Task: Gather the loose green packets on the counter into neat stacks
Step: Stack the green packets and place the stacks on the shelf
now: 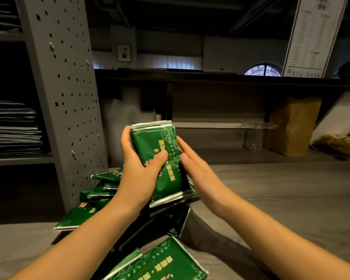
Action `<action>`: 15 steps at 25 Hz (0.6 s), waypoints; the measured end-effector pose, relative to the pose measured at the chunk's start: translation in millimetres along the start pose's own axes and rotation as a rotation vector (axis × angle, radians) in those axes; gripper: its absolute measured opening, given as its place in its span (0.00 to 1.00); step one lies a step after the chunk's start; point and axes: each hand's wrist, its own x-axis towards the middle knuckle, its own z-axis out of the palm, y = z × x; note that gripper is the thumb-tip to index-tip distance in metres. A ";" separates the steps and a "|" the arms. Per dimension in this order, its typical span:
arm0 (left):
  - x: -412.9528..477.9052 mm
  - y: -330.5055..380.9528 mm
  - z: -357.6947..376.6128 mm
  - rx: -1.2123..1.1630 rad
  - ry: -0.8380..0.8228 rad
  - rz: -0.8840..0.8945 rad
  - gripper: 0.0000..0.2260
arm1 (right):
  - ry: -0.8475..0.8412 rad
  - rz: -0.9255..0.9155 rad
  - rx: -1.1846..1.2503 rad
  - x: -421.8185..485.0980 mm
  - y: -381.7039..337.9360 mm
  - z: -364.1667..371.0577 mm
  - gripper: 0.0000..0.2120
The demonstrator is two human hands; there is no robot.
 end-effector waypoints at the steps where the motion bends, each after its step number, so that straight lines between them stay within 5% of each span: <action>1: 3.5 0.2 -3.3 -0.010 0.021 -0.005 0.34 | 0.065 0.024 -0.065 1.9 -1.8 -8.9 0.19; 5: 16.9 1.8 -18.8 -0.065 0.138 -0.006 0.32 | 0.127 0.182 -0.631 6.7 19.8 -41.3 0.17; 9: 23.3 1.3 -26.5 -0.078 0.219 0.020 0.30 | -0.030 0.414 -0.925 7.3 43.2 -34.8 0.39; 12: 24.2 -1.0 -27.5 -0.084 0.226 0.004 0.30 | -0.041 0.437 -1.029 9.2 48.5 -30.9 0.30; 15: 23.3 -2.5 -26.9 -0.092 0.206 -0.012 0.31 | -0.006 0.395 -0.830 10.4 53.7 -37.3 0.20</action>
